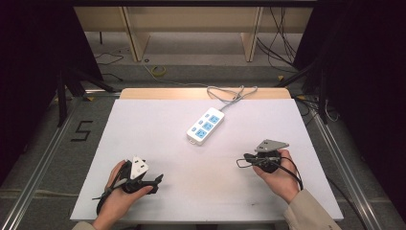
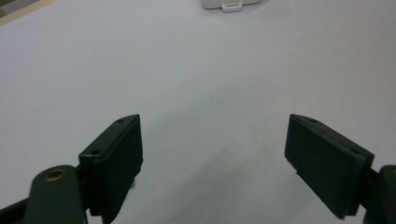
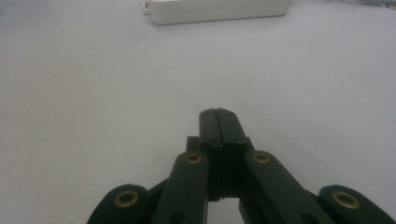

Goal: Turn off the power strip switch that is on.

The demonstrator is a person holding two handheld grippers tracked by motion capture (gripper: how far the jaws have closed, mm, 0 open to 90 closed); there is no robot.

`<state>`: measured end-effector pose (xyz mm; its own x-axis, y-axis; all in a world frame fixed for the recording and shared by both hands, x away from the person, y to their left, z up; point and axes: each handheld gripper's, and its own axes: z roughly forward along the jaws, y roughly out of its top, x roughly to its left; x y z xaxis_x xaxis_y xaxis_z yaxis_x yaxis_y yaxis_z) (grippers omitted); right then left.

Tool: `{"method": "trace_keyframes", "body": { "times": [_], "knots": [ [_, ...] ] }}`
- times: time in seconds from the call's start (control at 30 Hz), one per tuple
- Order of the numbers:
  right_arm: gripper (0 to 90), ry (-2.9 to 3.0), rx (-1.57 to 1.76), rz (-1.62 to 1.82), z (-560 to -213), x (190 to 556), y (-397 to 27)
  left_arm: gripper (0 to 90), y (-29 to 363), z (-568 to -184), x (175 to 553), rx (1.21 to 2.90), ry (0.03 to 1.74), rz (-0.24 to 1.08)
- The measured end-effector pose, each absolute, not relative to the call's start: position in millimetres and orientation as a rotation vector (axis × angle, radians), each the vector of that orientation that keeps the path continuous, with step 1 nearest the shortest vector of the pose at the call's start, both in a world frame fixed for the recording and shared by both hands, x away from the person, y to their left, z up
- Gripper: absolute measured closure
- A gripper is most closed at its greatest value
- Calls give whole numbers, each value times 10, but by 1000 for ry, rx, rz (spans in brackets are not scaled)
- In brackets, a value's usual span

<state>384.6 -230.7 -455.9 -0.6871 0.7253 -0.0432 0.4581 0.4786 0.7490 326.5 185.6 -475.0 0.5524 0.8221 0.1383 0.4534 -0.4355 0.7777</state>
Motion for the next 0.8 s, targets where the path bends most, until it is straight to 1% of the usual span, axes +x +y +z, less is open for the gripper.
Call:
{"method": "trace_keyframes", "body": {
  "times": [0.4,0.8],
  "knots": [
    [900,2382,994,1019,-4450,4053,-2185,190,1857,-4753,3268,2086,1025,672],
    [900,2391,991,991,-4417,4186,-2103,189,1853,-4756,3269,2089,1023,673]
  ]
}}
